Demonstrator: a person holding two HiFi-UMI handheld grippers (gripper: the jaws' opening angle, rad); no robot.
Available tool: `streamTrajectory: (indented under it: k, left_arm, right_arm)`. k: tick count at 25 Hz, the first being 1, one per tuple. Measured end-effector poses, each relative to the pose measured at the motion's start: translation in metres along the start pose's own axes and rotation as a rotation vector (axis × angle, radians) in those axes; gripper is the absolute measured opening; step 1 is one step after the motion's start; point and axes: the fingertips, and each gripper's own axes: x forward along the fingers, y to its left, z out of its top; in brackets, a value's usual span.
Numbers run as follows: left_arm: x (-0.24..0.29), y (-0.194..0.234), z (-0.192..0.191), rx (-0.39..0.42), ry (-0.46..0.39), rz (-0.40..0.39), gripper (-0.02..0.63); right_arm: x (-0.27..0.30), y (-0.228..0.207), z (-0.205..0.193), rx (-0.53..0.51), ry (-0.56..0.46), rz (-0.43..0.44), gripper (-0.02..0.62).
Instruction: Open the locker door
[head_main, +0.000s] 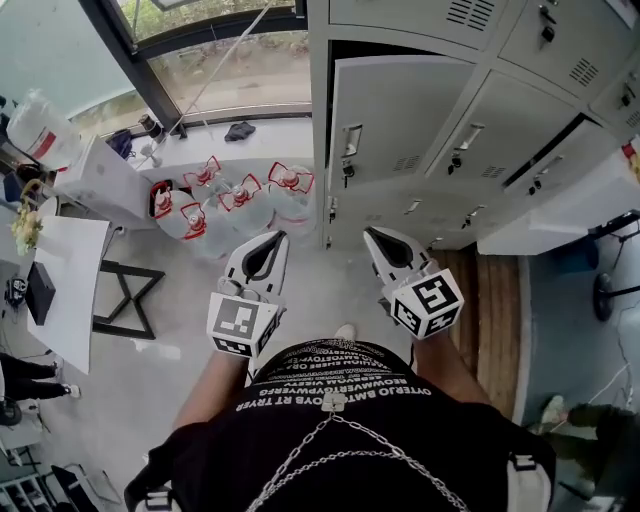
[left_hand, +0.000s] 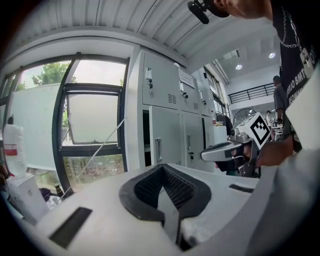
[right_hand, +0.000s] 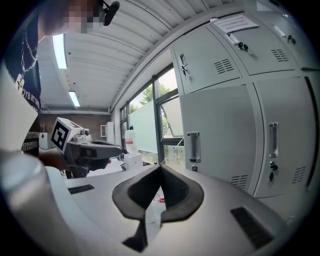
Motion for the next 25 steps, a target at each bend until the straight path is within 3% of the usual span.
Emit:
streamTrajectory:
  k: [5,12,13,16,19,25]
  left_arm:
    - [0.007,-0.003,-0.002,-0.015,0.009,0.050,0.003]
    - [0.010,0.019,-0.005,-0.039,0.021,0.091,0.003]
    - [0.012,0.023,-0.007,-0.041,0.026,0.087,0.003]
    - [0.024,0.037,-0.011,-0.051,0.038,0.064,0.003]
    - [0.042,0.052,-0.004,-0.036,0.032,0.018,0.003]
    - [0.071,0.088,0.010,0.005,0.015,-0.069,0.003]
  right_arm:
    - [0.016,-0.022,0.013,-0.021,-0.014,0.044,-0.003]
    - [0.051,-0.049,0.031,-0.033,-0.040,0.037,-0.003]
    - [0.055,-0.050,0.034,-0.031,-0.047,0.036,-0.002]
    - [0.070,-0.049,0.041,-0.024,-0.052,0.049,0.090]
    - [0.089,-0.052,0.044,-0.017,-0.035,0.041,0.138]
    - [0.125,-0.067,0.048,0.019,-0.017,-0.048,0.172]
